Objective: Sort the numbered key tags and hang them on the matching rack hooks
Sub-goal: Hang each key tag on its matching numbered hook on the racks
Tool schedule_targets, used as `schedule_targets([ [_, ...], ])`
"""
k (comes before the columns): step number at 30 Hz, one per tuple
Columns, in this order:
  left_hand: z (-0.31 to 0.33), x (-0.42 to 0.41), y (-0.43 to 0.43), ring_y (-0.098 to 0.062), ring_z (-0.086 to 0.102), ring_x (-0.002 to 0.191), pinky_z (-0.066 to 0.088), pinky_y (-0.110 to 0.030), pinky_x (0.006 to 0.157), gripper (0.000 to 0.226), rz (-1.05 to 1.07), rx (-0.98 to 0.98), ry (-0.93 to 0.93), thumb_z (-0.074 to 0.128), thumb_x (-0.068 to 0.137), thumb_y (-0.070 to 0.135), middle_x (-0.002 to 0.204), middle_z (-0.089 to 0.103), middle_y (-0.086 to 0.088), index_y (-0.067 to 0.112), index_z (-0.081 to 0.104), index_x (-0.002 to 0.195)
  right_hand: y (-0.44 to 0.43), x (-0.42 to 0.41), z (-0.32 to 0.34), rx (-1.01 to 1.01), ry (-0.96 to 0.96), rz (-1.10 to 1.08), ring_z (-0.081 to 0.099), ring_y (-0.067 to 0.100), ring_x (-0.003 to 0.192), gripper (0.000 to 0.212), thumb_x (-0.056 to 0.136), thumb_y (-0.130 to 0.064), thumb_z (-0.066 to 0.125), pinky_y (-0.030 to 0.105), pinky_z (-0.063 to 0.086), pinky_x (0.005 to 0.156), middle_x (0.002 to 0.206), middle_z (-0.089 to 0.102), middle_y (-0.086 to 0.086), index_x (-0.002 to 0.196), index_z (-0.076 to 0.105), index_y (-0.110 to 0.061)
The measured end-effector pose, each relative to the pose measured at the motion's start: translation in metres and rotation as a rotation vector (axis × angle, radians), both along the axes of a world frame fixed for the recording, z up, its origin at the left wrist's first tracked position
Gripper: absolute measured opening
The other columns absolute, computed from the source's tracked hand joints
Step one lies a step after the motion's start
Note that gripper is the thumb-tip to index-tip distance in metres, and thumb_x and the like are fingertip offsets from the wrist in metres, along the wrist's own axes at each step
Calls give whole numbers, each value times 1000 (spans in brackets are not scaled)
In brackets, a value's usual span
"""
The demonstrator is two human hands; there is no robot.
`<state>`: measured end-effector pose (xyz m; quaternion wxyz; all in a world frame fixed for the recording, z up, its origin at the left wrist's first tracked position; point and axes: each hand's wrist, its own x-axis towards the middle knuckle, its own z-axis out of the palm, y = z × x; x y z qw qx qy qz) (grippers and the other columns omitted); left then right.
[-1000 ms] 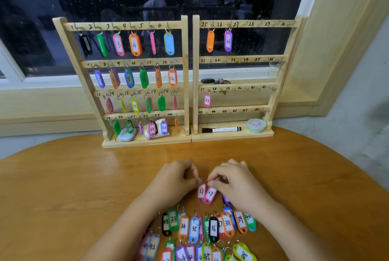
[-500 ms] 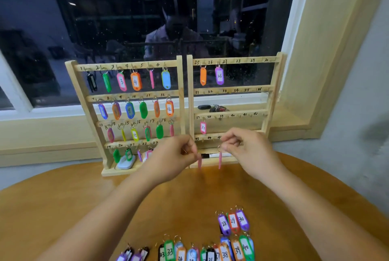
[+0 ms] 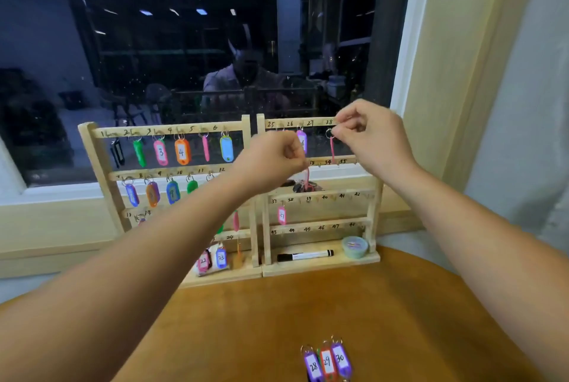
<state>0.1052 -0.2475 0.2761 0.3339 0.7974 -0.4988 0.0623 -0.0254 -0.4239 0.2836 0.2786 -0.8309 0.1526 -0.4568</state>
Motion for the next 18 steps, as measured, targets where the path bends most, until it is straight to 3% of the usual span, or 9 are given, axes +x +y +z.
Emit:
schedule_targets([
  [4, 26, 5, -17, -8, 66, 79, 50, -24, 66, 15, 3, -58, -13, 79, 95, 34, 84, 74, 5, 22, 72, 90, -7, 14, 15, -7, -17, -39, 69, 4, 78, 12, 92, -19, 77, 23, 50, 71, 80, 76, -10, 95, 74, -30],
  [7, 42, 8, -28, -7, 68, 77, 53, -24, 66, 13, 2, -106, -47, 78, 95, 33, 83, 75, 6, 22, 73, 91, -10, 23, 20, -21, -15, -57, 69, 2, 80, 12, 93, -19, 77, 25, 51, 73, 78, 75, -10, 96, 75, -30],
  [11, 58, 10, -41, -5, 65, 74, 45, -19, 63, 14, -4, -132, -92, 79, 95, 34, 82, 73, 6, 22, 72, 90, -12, 29, 21, -31, -9, -67, 70, 5, 82, 9, 94, -19, 76, 29, 57, 78, 80, 75, -11, 99, 75, -28],
  [18, 61, 21, -66, -8, 68, 76, 54, -26, 67, 12, 54, -80, -130, 78, 94, 32, 81, 73, 6, 21, 73, 92, -14, 30, 20, -53, 11, -76, 67, 6, 79, 11, 96, -16, 75, 29, 57, 77, 83, 72, -11, 97, 73, -27],
])
